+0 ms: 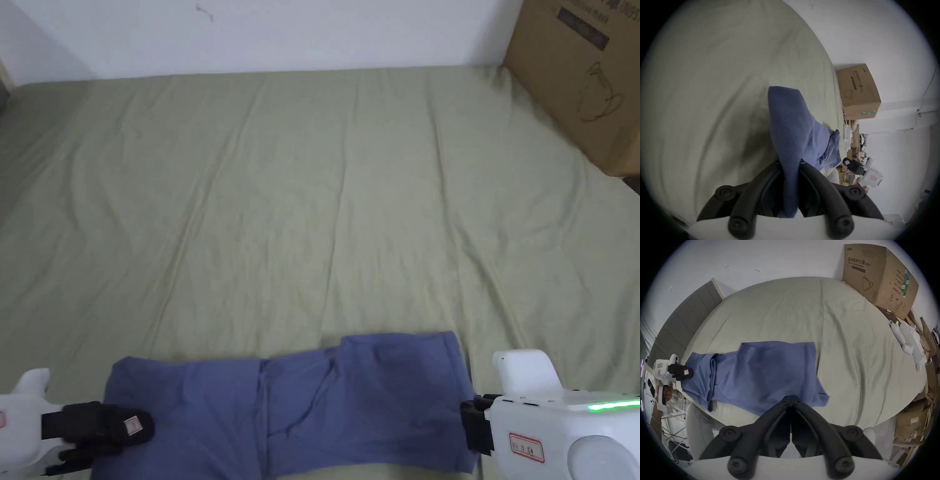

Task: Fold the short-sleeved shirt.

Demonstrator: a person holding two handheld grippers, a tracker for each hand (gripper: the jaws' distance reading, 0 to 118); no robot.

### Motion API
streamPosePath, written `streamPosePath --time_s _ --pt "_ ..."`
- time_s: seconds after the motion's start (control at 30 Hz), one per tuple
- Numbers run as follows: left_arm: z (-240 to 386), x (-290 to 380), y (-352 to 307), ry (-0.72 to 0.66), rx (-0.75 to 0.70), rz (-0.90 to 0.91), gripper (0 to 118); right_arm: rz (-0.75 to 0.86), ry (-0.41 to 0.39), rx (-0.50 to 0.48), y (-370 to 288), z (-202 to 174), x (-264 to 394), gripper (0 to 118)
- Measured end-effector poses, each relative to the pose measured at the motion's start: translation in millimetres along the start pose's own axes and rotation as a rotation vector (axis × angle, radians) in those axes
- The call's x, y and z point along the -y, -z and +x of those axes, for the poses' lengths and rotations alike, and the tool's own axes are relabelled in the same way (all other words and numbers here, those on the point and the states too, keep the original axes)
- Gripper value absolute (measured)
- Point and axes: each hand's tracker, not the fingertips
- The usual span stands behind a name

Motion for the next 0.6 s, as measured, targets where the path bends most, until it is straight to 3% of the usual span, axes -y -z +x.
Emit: streamPosePath --time_s 0.13,0.4,0.6 --pt "16 9 -9 0.003 -0.008 0.023 7 -0.002 -0.011 -0.019 0 -3 3 0" --pt "112 13 7 0.024 -0.147 0.084 7 0.009 0.021 -0.027 -4 21 10 0" --pt "216 19 65 0.241 -0.136 0.053 7 0.013 0.093 -0.009 -7 57 16 0"
